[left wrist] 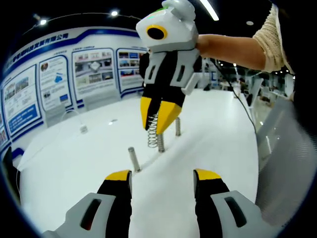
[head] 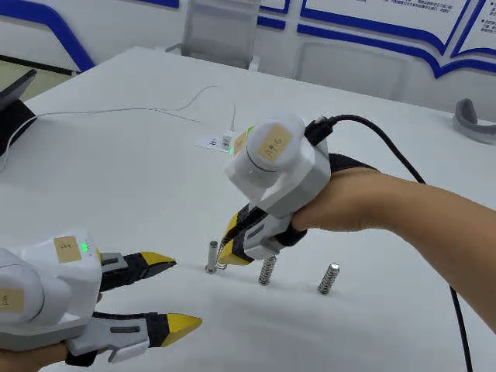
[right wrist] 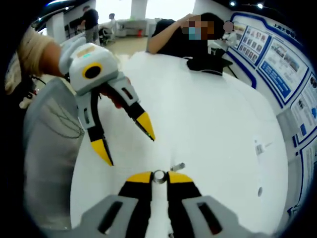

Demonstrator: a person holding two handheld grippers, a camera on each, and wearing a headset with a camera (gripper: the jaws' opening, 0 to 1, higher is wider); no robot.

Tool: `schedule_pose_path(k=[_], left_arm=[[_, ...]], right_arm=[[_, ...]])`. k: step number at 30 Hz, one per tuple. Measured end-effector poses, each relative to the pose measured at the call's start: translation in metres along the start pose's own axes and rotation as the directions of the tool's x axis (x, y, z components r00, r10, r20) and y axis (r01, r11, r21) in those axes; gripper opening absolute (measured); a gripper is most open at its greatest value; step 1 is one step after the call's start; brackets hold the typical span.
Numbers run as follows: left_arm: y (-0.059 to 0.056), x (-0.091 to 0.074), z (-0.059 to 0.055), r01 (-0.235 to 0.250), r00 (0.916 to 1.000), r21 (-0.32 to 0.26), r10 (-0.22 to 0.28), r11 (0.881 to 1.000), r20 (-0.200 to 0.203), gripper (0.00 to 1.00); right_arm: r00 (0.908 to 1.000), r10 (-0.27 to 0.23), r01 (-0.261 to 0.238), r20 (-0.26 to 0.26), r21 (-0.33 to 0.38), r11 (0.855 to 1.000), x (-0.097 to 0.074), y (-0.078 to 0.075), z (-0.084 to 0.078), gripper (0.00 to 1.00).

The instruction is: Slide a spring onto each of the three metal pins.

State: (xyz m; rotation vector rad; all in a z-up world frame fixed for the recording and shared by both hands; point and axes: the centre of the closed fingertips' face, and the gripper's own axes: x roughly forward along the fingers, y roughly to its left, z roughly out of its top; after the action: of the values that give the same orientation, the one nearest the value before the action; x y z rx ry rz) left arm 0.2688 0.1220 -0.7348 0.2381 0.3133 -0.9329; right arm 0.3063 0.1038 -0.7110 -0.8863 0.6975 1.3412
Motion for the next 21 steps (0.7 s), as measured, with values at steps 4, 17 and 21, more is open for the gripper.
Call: schedule_pose_path(k=[4,17,21], left_arm=[[0.000,-0.001,-0.001,-0.004,1.0000,-0.004,0.004,1.000,-0.001,0.51],[0.003,-0.001,-0.005,-0.008,1.0000,-0.012,0.008,1.000,-0.004,0.51],[0.005,-0.002,-0.007,-0.010,0.9999,-0.016,0.010,1.000,-0.007,0.51]], right_arm=[[0.9999,-0.017,0.017,-0.001,0.003,1.000,0.001,-0.006,0.001,0.12],[0.9970,-0.077,0.076,0.010,0.030,0.997,0.009,-0.033,0.006,0.12],[0.9972,-0.074,0.074,0.002,0.038,0.997,0.013,-0.034,0.005,0.12]])
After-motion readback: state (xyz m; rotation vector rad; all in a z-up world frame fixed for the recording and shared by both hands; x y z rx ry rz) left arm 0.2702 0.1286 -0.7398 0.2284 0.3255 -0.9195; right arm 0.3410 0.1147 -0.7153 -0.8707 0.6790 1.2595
